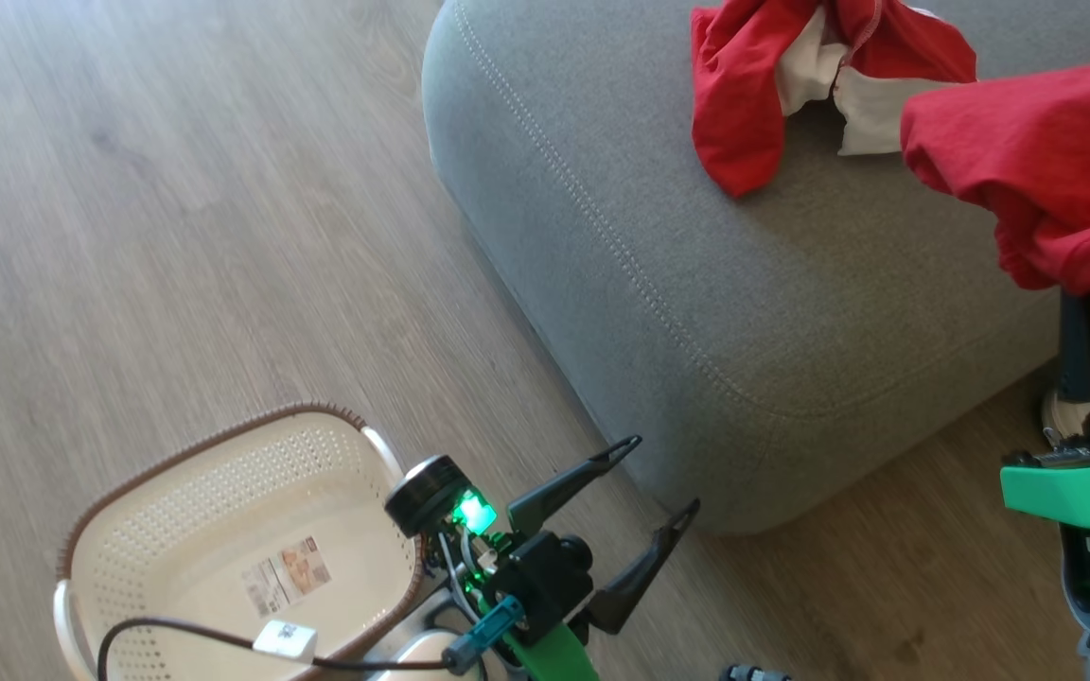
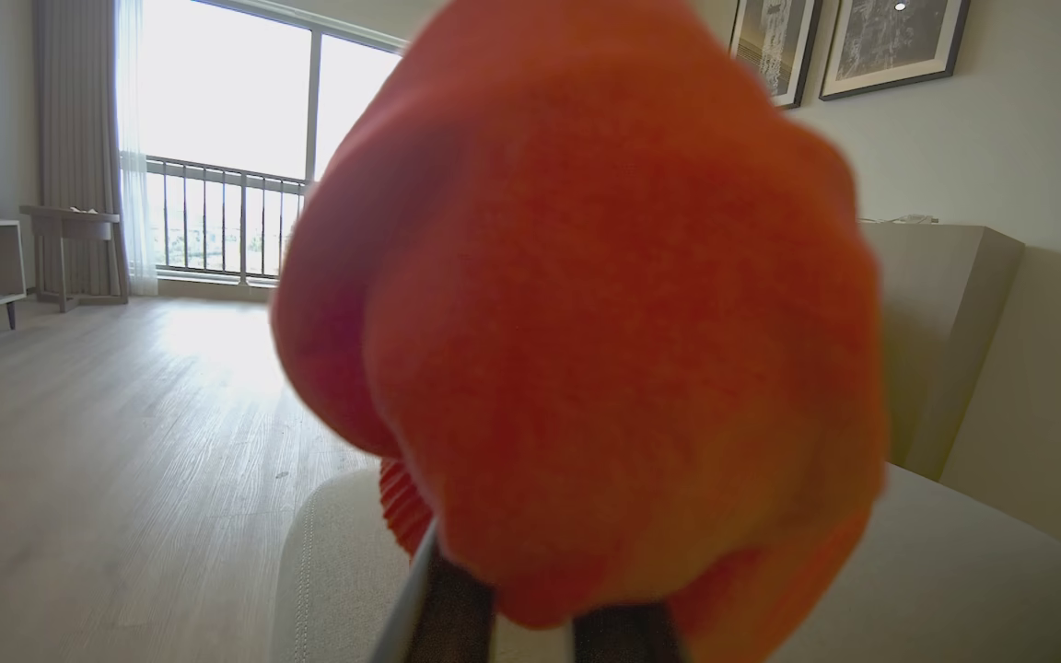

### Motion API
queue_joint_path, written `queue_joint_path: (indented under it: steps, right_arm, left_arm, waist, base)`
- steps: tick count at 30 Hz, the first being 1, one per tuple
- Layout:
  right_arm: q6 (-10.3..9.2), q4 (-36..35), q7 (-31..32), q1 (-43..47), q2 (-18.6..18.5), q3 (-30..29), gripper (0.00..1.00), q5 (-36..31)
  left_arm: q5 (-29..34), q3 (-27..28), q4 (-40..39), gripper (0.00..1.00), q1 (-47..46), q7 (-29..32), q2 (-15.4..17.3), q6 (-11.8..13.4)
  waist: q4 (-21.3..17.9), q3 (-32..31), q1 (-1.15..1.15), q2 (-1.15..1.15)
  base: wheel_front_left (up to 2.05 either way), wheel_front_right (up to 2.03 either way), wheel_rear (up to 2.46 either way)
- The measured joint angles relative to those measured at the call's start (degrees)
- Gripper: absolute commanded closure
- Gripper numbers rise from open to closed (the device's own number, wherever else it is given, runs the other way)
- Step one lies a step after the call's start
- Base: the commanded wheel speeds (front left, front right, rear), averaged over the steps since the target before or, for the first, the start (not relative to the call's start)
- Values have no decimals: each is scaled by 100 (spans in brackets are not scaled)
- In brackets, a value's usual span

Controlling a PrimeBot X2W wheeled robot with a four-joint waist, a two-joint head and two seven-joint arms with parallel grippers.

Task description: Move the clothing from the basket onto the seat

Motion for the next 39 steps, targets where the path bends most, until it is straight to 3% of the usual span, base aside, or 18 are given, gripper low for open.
queue_joint_path:
  steps: [5, 10, 15, 22, 27, 33, 39]
  right_arm:
    - [0, 49, 0, -199, 5, 63, 100, -1]
    - [0, 101, -1, -987, 207, -99, 100, -70]
    - [0, 155, -1, -1740, 486, -633, 100, 62]
    - [0, 550, -18, -3002, 487, -1007, 100, -18]
    - [0, 1180, -25, -3824, 341, -1495, 100, 16]
    - [0, 2070, -25, -4682, 82, -2169, 100, 381]
    - [0, 2788, -26, -5275, -428, -2454, 100, -58]
  left_arm:
    - [33, 5, -49, 0, -2, 0, 103, 31]
    - [114, -19, -43, 0, -107, 0, 342, 29]
    - [207, -85, -74, 0, -477, 0, 626, 20]
    - [312, -276, -122, 0, -822, 0, 1128, -24]
    - [411, -505, -148, 0, -1197, -1, 1472, -36]
    - [421, -813, -199, 0, -1491, -1, 1606, -27]
    - [407, -960, -224, 0, -1689, -1, 1742, 60]
  waist:
    - [-14, 221, 0, 0]
    - [-50, 614, 0, 0]
    - [-94, 1137, 0, 0]
    - [-130, 2002, 1, 0]
    - [-118, 2618, 2, 0]
    - [7, 3183, 1, 0]
    - [255, 3534, 0, 0]
  base:
    - [0, 0, 0]
    - [0, 0, 0]
    - [0, 0, 0]
    - [0, 0, 0]
    - [0, 0, 0]
    - [0, 0, 0]
    - [0, 0, 0]
